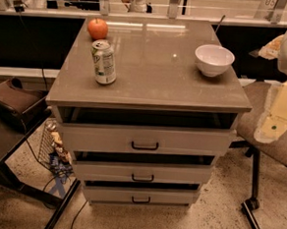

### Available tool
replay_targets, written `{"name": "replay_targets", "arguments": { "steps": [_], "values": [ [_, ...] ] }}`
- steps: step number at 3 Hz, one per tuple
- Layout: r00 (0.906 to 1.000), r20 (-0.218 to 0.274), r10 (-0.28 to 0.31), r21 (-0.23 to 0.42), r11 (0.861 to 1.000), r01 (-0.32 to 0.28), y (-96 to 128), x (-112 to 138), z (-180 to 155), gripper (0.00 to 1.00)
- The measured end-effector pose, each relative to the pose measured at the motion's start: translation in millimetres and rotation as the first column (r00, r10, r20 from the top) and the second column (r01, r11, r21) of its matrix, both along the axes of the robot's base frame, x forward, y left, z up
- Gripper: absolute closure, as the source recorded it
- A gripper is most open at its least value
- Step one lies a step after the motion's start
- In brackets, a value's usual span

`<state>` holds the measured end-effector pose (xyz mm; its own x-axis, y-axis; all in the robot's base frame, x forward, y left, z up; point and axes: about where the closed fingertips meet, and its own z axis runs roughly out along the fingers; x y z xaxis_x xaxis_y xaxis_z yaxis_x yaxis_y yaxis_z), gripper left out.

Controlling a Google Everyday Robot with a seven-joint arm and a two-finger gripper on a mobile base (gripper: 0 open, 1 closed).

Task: Open top drawer

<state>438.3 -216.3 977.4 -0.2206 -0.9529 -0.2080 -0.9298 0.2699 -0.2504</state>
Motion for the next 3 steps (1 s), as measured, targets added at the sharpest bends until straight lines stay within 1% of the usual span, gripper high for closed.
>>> {"name": "replay_targets", "arguments": {
  "steps": [1,2,3],
  "values": [
    [1.0000,0.000,0.000,0.000,1.000,0.000,0,0,0,0.00],
    [0.9988,0.023,0.044,-0.038,0.998,-0.043,15,-2,-16,0.00],
    [0.9863,0.051,0.157,-0.096,0.984,-0.152,57,-9,-79,0.00]
  ]
}}
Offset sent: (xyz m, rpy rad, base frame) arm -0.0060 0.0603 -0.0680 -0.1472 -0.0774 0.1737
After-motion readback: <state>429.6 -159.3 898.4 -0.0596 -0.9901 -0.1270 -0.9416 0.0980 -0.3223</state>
